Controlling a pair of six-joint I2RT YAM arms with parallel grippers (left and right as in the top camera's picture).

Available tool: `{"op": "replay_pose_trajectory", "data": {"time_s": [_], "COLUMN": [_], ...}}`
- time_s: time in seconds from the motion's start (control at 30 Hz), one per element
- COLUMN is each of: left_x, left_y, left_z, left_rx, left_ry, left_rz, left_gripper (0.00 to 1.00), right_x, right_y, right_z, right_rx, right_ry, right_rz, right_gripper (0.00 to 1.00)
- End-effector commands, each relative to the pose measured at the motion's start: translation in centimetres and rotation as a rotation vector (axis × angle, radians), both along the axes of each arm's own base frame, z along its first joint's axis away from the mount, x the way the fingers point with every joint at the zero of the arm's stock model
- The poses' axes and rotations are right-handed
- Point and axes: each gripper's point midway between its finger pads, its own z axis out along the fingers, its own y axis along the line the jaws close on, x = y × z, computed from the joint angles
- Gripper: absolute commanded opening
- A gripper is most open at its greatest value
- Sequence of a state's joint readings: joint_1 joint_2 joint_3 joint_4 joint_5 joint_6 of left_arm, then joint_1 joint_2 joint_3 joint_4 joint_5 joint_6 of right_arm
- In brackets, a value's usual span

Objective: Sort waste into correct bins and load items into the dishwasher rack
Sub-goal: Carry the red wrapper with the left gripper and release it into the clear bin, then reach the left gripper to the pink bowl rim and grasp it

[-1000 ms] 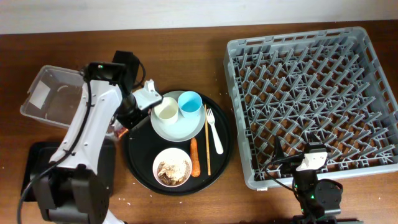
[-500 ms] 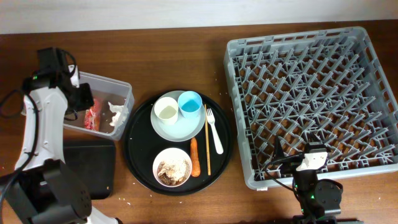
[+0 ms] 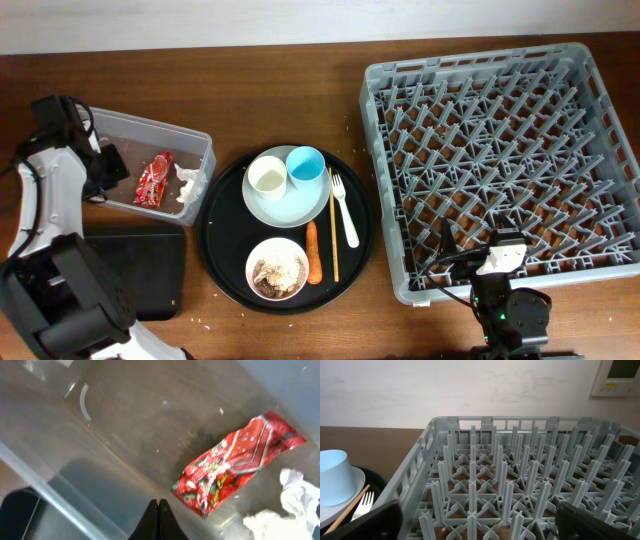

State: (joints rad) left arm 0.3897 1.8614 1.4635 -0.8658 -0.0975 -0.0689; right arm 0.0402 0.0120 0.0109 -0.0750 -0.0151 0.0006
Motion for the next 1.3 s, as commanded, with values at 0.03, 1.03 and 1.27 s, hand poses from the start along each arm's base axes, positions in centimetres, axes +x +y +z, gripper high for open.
{"op": "replay_pose_trajectory", "data": {"time_s": [0.03,1.03,1.27], "left_x": [-2.2,-11.9,-8.3], "left_y": [-0.1,-10.7,-11.5], "left_z": [-0.9,-1.9,-0.1], "left_rx": [-0.036,-0.407,-0.496], "left_ry": [0.081,-0.095,-0.262], "left_rz": [0.015,0.118,0.082], "left_gripper": [0.01,0.00,0.00], "right_x": [0.0,0.0,0.0], "right_y": [0.0,0.0,0.0], "right_z": [-0.2,-0.2,-0.2], "right_rx": [0.004,0.004,0.004], "right_ry": [0.004,0.004,0.004], "right_rz": [0.000,0.000,0.000], "right_gripper": [0.99,0.99,0.99]}}
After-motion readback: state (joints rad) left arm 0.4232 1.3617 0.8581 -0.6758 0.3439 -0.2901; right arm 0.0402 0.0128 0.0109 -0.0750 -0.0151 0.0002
